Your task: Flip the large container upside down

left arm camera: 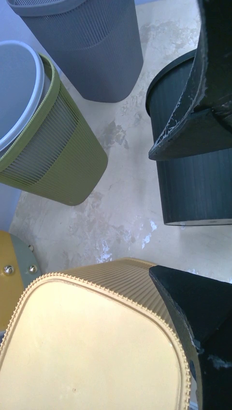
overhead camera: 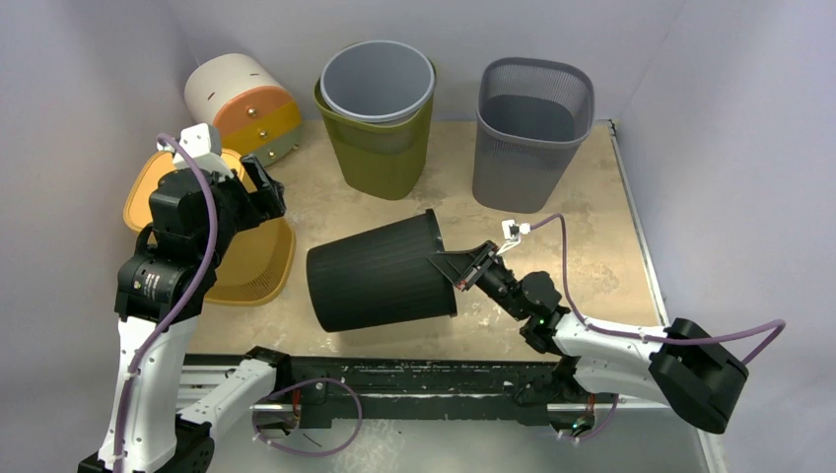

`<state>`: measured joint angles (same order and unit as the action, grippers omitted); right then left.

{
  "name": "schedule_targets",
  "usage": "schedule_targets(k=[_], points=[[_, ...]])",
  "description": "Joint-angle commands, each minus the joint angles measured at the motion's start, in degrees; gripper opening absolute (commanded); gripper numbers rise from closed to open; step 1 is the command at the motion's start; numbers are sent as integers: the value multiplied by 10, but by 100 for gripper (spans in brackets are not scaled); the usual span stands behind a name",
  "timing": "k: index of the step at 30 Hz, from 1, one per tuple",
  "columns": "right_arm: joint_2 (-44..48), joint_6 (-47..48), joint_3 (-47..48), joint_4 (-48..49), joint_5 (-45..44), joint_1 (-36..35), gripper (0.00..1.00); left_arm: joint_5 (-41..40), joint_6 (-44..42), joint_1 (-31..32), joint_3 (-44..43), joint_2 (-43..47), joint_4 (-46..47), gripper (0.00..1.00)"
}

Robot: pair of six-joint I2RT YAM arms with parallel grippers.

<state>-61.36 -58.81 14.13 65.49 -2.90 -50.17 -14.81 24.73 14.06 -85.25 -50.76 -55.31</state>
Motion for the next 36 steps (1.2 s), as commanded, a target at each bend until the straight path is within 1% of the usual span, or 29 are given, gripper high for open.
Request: schedule_targets(k=[1,2,3,5,8,9,11,14,17,22,25,28,32,36], points=[[1,-1,-3,57,44,0,0,-7,-9,3,-3,5,25,77],[-8,-13,-12,94,51,0,0,-8,-9,3,-5,5,25,77],[-21,-28,-26,152,51,0,0,-8,-9,3,-8,4,24,77],[-64,-64,-52,302,46,0,0,-8,-10,3,-15,1,21,77],[-159,-98,-51,496,32,1,0,-11,-11,3,-24,-4,17,77],[-185,-121,-33,510,42,7,0,-11,-12,3,-29,-6,15,77],[-219,-119,20,513,68,5,0,-14,-14,3,-38,-8,11,77],[-250,-114,81,513,80,-5,0,-26,-20,3,-54,-11,0,77],[-281,-117,129,513,74,-5,0,-34,-24,3,-60,-10,-2,77],[-348,-157,192,514,73,-5,0,-29,-23,3,-59,-14,-2,77],[-351,-175,172,514,43,3,0,-30,-25,3,-61,-12,-5,77],[-339,-194,115,514,43,42,0,-32,-26,3,-64,-8,-9,77],[-309,-212,42,514,76,112,0,-31,-25,3,-61,-3,-9,77],[-289,-222,-15,512,127,183,0,-32,-26,3,-49,0,-6,77]])
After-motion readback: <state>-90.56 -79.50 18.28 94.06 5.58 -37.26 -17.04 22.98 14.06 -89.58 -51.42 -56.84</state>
